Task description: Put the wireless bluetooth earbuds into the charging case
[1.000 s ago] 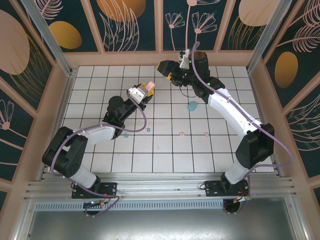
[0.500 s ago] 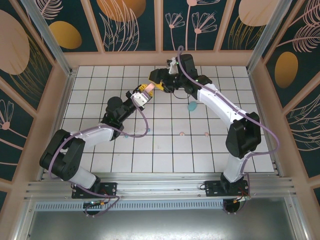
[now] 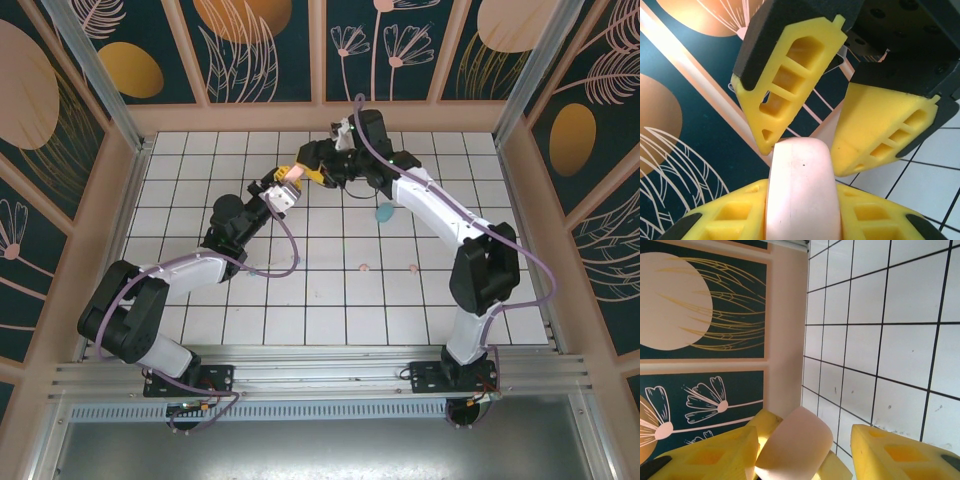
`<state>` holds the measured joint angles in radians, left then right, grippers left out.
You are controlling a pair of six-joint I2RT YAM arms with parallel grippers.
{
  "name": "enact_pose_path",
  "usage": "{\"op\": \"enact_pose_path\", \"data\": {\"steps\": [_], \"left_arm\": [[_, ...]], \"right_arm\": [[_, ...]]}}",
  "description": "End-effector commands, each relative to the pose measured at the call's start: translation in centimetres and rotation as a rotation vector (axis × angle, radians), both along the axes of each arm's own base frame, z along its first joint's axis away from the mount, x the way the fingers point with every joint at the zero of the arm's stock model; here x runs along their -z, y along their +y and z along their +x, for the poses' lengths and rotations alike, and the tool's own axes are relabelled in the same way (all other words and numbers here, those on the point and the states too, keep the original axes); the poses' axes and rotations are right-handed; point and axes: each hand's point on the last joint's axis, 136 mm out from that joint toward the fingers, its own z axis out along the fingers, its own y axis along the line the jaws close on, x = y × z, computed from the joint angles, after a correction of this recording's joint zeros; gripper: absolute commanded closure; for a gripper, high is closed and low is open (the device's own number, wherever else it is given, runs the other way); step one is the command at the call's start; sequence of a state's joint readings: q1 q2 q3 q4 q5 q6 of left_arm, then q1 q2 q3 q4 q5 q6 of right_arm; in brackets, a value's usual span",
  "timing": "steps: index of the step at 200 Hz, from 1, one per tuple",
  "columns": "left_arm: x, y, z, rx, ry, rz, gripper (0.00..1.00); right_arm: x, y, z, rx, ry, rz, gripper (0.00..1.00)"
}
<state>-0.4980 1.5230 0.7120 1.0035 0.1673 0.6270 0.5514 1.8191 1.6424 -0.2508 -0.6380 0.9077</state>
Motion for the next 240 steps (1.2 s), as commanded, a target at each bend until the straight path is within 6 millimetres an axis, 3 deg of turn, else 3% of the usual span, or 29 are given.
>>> {"op": "enact_pose_path", "data": {"steps": [1,32,67,116,142,188,217,240], "left_arm": [[-1.6,0.5,-0.1,-0.044,-0.074,0.019,0.71],[-1.3,0.4,-0.1,-0.044,-0.075,0.043,0.71],[-0.9,0.1,-0.2,-0.038,-0.08,0.079,0.7],[-0.8,-0.1,-0.7,-0.018,-0.078,0.08,0.65],[-1.2,-0.3,-1.0,0.003,-0.059,0.042,0.52],[-2.7,0.1,-1.3,0.018,0.01,-0.102,0.12],[-4.1,0.3,-2.5,0.105,0.093,-0.25,0.05],[-5.6,1.7,-3.5,0.218,0.197,-0.412,0.05]], "right_arm": [[0.5,1.0,-0.8,-0.033,0.044,0.012,0.48],[0.7,1.4,-0.8,-0.041,0.055,0.009,0.49],[1.0,2.1,-0.7,-0.06,0.065,0.008,0.59],[1.5,2.3,-0.3,-0.062,0.066,0.015,0.85],[1.1,1.4,0.2,-0.023,0.046,0.056,0.91],[-0.7,-0.2,0.2,0.052,-0.054,0.096,0.94],[-2.0,-3.1,1.4,0.143,-0.115,0.142,0.96],[-2.9,-4.9,1.6,0.2,-0.149,0.204,0.98]]}}
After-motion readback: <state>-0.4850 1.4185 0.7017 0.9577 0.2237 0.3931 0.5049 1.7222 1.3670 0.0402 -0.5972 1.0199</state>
